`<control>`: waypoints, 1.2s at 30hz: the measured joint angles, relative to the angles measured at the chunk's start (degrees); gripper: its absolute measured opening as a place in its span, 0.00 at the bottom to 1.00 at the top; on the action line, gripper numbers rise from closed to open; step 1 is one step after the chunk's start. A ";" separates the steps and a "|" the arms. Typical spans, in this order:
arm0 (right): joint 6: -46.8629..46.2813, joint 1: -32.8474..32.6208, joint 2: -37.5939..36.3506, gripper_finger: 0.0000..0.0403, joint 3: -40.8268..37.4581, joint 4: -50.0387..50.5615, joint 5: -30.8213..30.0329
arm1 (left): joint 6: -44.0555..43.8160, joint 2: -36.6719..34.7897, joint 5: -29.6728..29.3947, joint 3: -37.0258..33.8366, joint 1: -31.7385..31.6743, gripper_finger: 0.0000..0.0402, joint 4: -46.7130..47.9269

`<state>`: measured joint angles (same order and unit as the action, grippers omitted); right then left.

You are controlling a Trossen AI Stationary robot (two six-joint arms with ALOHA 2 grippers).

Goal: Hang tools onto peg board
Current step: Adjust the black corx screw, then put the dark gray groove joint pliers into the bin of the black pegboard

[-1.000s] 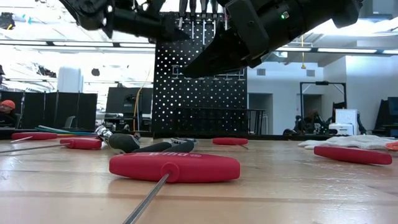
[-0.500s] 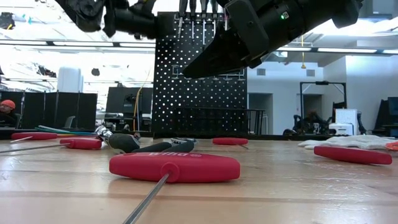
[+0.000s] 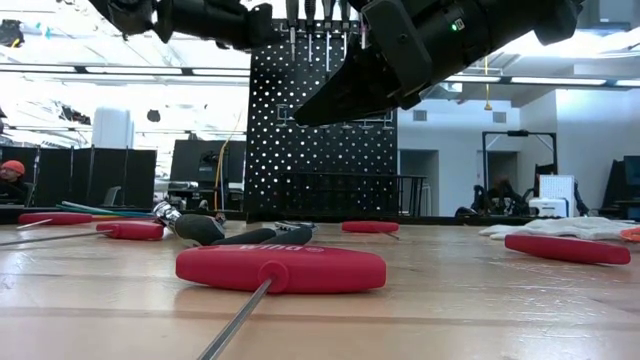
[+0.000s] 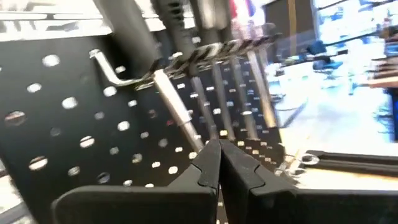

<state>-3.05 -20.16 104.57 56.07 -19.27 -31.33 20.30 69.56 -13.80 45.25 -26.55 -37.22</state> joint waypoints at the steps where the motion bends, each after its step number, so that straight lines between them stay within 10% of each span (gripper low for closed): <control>1: 0.00 0.00 0.00 0.53 0.00 -0.04 0.00 | 0.03 -0.38 1.19 0.00 -0.09 0.00 0.41; 11: -0.04 0.46 0.00 0.53 0.00 -0.09 0.00 | -2.54 7.78 10.82 4.56 -6.42 0.00 0.25; 20: -0.75 0.00 -0.02 0.53 0.00 0.42 0.00 | -2.33 11.18 2.43 7.46 -5.20 0.00 2.82; 36: -1.01 -1.12 -0.30 0.53 0.00 2.77 -0.98 | 0.22 -3.08 -10.02 0.43 11.54 0.00 20.51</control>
<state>-4.06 -21.28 104.27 56.07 -16.49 -32.32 20.51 66.48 -23.82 45.69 -15.00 -16.72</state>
